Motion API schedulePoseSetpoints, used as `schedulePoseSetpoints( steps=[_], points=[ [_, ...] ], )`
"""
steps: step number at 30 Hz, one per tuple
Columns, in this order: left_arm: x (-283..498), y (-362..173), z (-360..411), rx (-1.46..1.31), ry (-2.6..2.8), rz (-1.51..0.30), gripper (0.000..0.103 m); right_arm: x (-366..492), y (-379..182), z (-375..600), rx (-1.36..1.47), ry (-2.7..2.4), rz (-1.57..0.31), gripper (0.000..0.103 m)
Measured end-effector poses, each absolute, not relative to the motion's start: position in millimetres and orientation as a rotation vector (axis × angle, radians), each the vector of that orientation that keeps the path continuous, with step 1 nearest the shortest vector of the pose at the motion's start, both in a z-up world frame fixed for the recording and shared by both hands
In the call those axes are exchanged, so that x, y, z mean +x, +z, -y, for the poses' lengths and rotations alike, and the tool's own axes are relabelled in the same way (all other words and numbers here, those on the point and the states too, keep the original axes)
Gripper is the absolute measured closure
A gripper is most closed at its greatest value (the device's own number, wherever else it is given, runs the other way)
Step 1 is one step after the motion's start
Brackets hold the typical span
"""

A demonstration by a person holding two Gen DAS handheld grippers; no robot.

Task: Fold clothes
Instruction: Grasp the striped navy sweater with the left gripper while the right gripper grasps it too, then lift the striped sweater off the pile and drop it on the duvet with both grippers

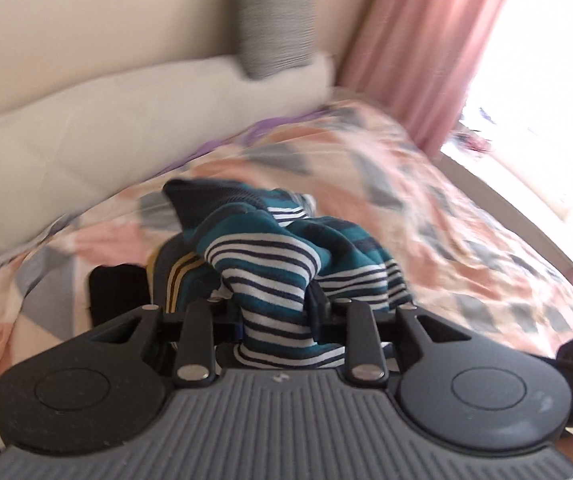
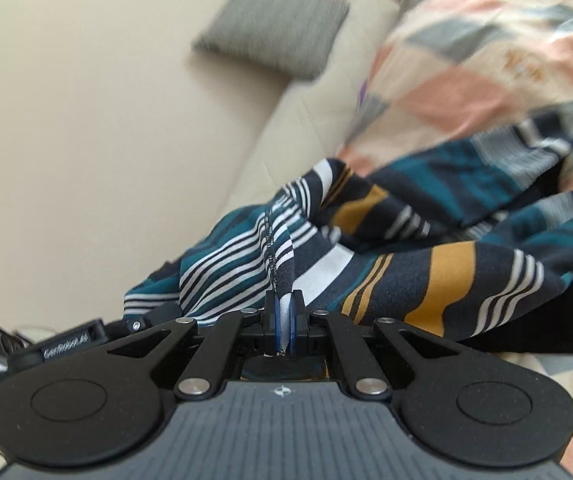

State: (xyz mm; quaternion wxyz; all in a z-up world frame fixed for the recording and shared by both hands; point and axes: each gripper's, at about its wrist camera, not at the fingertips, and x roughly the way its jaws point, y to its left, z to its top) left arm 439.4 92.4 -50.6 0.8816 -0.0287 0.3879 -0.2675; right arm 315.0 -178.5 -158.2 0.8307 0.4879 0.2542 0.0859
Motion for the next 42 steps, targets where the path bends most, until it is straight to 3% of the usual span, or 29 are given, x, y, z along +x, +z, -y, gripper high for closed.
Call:
schedulePoseSetpoints(
  steps=[11, 20, 22, 24, 27, 33, 35, 42],
  points=[
    [282, 37, 19, -0.021, -0.929, -0.637, 0.091, 85, -71, 268, 1.043, -0.054, -0.124, 0.098],
    [101, 29, 125, 0.053, -1.21, -0.668, 0.09, -162, -19, 312, 0.914, -0.333, 0.106, 0.098],
    [70, -2, 138, 0.104, -1.224, -0.741, 0.089, -213, -14, 315, 0.846, -0.439, 0.076, 0.098],
    [38, -33, 152, 0.156, -1.237, -0.815, 0.082, -254, -28, 323, 0.827, -0.568, -0.008, 0.098],
    [-9, -80, 171, 0.235, -1.254, -0.925, 0.076, -304, -73, 339, 0.866, -0.8, -0.272, 0.085],
    [-48, -184, 155, 0.47, -1.131, -1.159, 0.073, -358, -168, 339, 0.97, -0.984, -0.636, 0.076],
    [-55, -196, 148, 0.527, -1.091, -1.181, 0.07, -361, -176, 321, 0.96, -0.971, -0.69, 0.058],
    [-93, -168, 155, 0.662, -1.102, -1.093, 0.061, -347, -163, 266, 0.85, -0.898, -0.778, 0.038]
  ],
)
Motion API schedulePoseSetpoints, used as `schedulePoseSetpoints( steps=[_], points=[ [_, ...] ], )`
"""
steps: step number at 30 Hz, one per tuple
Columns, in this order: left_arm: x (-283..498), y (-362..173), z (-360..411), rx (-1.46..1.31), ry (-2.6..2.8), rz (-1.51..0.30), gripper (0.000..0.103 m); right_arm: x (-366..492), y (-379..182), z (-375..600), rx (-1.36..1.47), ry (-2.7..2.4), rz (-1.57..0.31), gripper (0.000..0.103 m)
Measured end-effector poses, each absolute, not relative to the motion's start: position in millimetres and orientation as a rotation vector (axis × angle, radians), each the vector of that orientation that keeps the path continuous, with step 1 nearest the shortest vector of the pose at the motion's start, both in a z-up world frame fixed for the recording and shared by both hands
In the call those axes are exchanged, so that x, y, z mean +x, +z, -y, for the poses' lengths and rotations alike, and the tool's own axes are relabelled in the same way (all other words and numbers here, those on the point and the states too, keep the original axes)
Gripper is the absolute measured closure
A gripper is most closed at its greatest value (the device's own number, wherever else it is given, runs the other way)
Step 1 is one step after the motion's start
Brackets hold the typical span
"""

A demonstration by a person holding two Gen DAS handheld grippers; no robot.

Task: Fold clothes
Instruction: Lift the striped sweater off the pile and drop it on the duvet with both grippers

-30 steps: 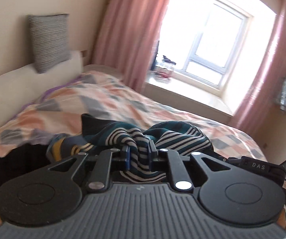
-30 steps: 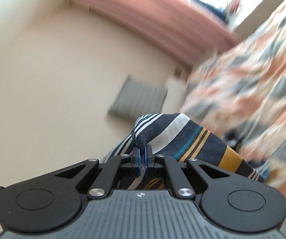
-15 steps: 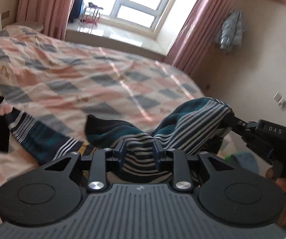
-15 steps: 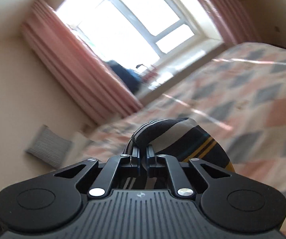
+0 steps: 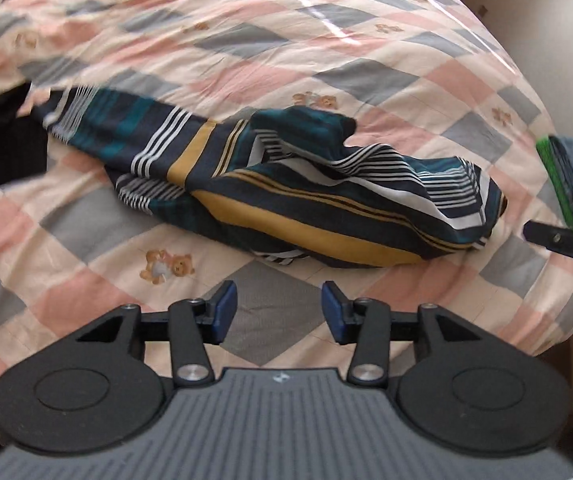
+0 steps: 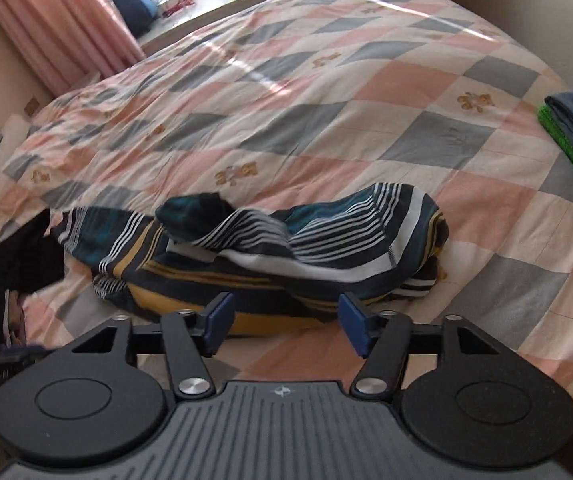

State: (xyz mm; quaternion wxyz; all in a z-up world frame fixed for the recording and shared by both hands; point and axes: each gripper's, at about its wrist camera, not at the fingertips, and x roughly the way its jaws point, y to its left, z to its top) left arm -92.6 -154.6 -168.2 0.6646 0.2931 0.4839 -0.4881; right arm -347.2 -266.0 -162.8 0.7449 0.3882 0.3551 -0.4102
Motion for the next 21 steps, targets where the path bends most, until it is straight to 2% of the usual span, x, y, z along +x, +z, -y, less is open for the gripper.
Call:
schedulePoseSetpoints(
  steps=[7, 21],
  points=[
    [-114, -147, 159, 0.738, -1.198, -0.969, 0.056, -343, -163, 232, 0.831, -0.907, -0.783, 0.032],
    [-120, -148, 144, 0.783, -1.27, -0.947, 0.053, -345, -167, 200, 0.843, -0.942, -0.776, 0.03]
  ],
)
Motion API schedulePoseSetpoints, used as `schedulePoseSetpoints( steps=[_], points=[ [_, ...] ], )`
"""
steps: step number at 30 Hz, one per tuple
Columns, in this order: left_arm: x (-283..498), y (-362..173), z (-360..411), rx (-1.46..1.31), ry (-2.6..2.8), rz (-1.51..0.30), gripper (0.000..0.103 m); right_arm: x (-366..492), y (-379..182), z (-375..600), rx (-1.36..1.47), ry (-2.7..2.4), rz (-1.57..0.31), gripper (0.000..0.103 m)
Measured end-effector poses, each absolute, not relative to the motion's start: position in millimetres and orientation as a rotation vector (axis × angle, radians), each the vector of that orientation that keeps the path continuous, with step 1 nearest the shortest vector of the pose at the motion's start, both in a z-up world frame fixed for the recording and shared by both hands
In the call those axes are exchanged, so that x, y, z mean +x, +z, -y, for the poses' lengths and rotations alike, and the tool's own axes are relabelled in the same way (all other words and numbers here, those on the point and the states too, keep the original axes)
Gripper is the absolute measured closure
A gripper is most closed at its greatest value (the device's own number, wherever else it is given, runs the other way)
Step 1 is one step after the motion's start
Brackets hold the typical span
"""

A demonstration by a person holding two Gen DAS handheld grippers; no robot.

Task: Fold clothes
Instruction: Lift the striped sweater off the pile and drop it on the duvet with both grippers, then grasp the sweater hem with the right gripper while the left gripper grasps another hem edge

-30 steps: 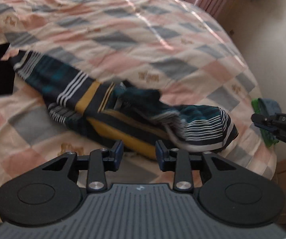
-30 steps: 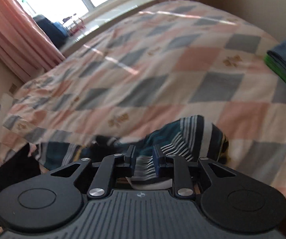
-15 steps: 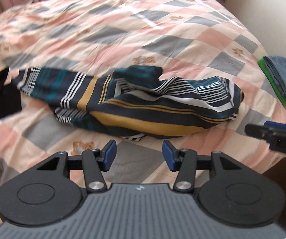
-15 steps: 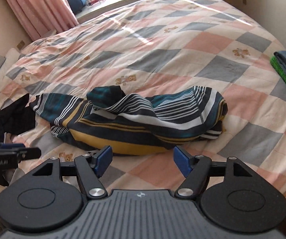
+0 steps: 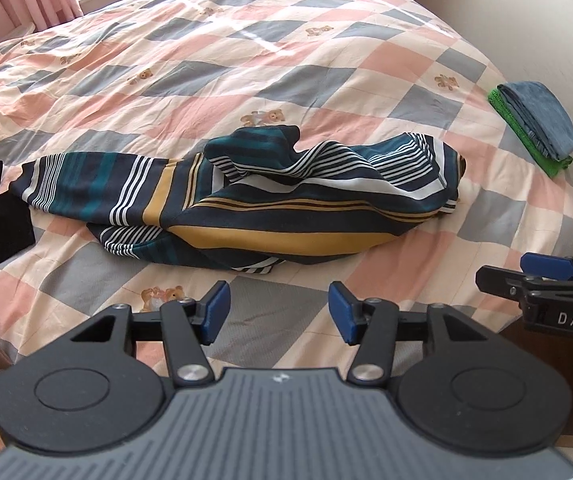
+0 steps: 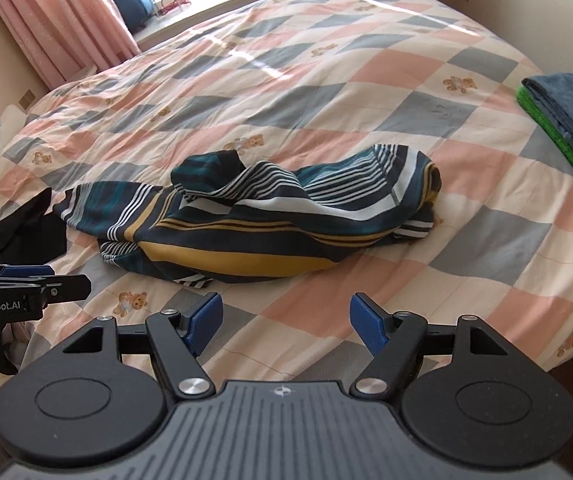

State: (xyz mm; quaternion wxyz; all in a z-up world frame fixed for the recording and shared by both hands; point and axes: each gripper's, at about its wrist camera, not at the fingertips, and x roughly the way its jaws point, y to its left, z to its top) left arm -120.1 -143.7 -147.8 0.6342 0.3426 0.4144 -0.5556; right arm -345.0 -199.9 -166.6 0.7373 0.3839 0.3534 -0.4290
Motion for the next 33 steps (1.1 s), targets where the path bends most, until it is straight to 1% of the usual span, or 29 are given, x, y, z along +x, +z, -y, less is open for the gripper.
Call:
schedulePoseSetpoints(
  steps=[6, 13, 16, 17, 19, 20, 23, 25, 27, 28, 29, 31, 33],
  points=[
    [-123, -156, 160, 0.753, -1.204, -0.985, 0.052, -360, -175, 242, 0.786, -0.894, -0.825, 0.028],
    [-136, -176, 194, 0.642, -1.0, -1.086, 0.05, -393, -207, 350, 0.681, -0.749, -0.932, 0.026],
    [-143, -186, 207, 0.569, -0.881, -1.159, 0.049, -401, -227, 405, 0.61, -0.644, -0.984, 0.021],
    [-148, -188, 210, 0.547, -0.847, -1.176, 0.048, -402, -233, 423, 0.585, -0.604, -1.0, 0.018],
    [-157, -192, 215, 0.503, -0.778, -1.207, 0.046, -400, -251, 459, 0.538, -0.524, -1.03, 0.014],
    [-161, -195, 217, 0.485, -0.745, -1.22, 0.044, -397, -262, 477, 0.523, -0.475, -1.039, 0.014],
    [-172, -202, 217, 0.449, -0.652, -1.255, 0.042, -378, -304, 523, 0.521, -0.359, -1.063, 0.012],
    [-176, -209, 216, 0.437, -0.6, -1.291, 0.042, -362, -332, 546, 0.555, -0.311, -1.096, 0.012],
    [-179, -220, 207, 0.432, -0.55, -1.317, 0.042, -353, -357, 559, 0.651, -0.249, -1.122, 0.013],
    [-181, -223, 204, 0.429, -0.526, -1.327, 0.042, -350, -369, 565, 0.708, -0.214, -1.132, 0.018],
    [-182, -225, 201, 0.424, -0.506, -1.334, 0.042, -350, -378, 569, 0.763, -0.167, -1.137, 0.043],
    [-184, -224, 194, 0.402, -0.473, -1.341, 0.042, -356, -378, 563, 0.803, -0.079, -1.122, 0.076],
    [-186, -224, 186, 0.374, -0.445, -1.348, 0.042, -368, -357, 550, 0.784, -0.025, -1.062, 0.084]
  ],
)
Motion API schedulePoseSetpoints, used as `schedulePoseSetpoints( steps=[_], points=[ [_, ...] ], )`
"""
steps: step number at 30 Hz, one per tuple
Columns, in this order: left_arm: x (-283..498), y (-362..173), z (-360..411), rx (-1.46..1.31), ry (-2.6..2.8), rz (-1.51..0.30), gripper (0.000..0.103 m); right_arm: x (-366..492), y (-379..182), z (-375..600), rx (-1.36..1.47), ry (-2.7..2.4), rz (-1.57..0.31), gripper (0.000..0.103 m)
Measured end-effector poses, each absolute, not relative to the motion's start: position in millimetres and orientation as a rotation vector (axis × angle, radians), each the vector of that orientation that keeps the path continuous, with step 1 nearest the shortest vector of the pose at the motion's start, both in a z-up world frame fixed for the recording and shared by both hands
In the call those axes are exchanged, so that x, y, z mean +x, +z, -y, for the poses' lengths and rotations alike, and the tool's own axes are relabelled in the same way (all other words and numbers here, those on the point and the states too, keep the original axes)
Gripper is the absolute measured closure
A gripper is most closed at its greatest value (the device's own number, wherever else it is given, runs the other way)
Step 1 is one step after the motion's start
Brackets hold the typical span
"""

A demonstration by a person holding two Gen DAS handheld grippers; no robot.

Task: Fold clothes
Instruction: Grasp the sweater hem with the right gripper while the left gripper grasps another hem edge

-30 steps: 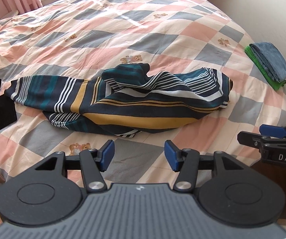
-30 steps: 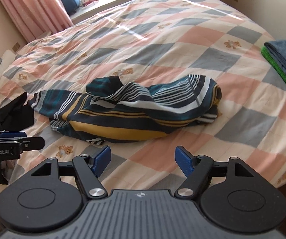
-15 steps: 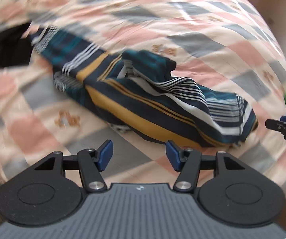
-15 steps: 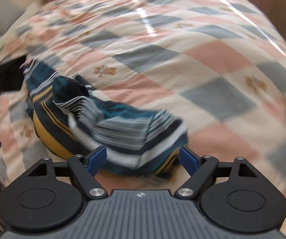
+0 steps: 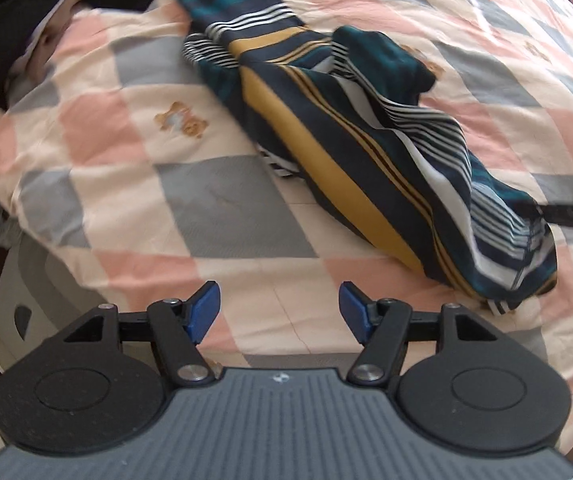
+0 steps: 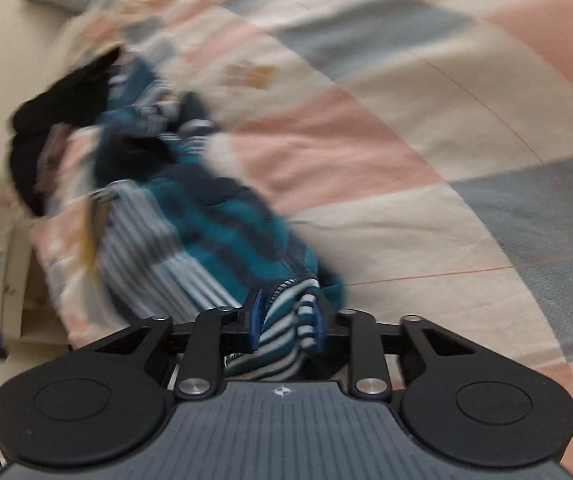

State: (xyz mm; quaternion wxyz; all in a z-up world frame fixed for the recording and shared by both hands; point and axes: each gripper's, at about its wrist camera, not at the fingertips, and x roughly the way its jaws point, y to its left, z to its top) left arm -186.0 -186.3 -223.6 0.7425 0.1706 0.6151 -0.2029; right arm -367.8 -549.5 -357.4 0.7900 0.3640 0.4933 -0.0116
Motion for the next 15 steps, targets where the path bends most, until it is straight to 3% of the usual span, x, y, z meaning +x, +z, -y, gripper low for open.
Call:
schedulePoseSetpoints(
  steps=[1, 7, 12, 13, 14, 15],
  points=[
    [-186, -222, 182, 0.347, -0.442, -1.353, 0.042, -374, -343, 541, 0.784, 0.008, -1.031, 0.09],
    [-188, -214, 157, 0.181, -0.432, -1.376, 0.042, -381, -258, 434, 0.559, 0.353, -0.951, 0.097],
    [-186, -215, 142, 0.096, -0.45, -1.373, 0.042, -362, -268, 322, 0.412, 0.609, -0.982, 0.097],
    [-187, -217, 138, 0.093, -0.448, -1.371, 0.042, -355, -277, 306, 0.398, 0.623, -0.995, 0.095],
    [-188, -220, 134, 0.089, -0.446, -1.368, 0.042, -348, -288, 292, 0.387, 0.627, -1.023, 0.082],
    [-189, -222, 130, 0.085, -0.443, -1.366, 0.042, -341, -301, 281, 0.378, 0.617, -1.068, 0.078]
  ],
)
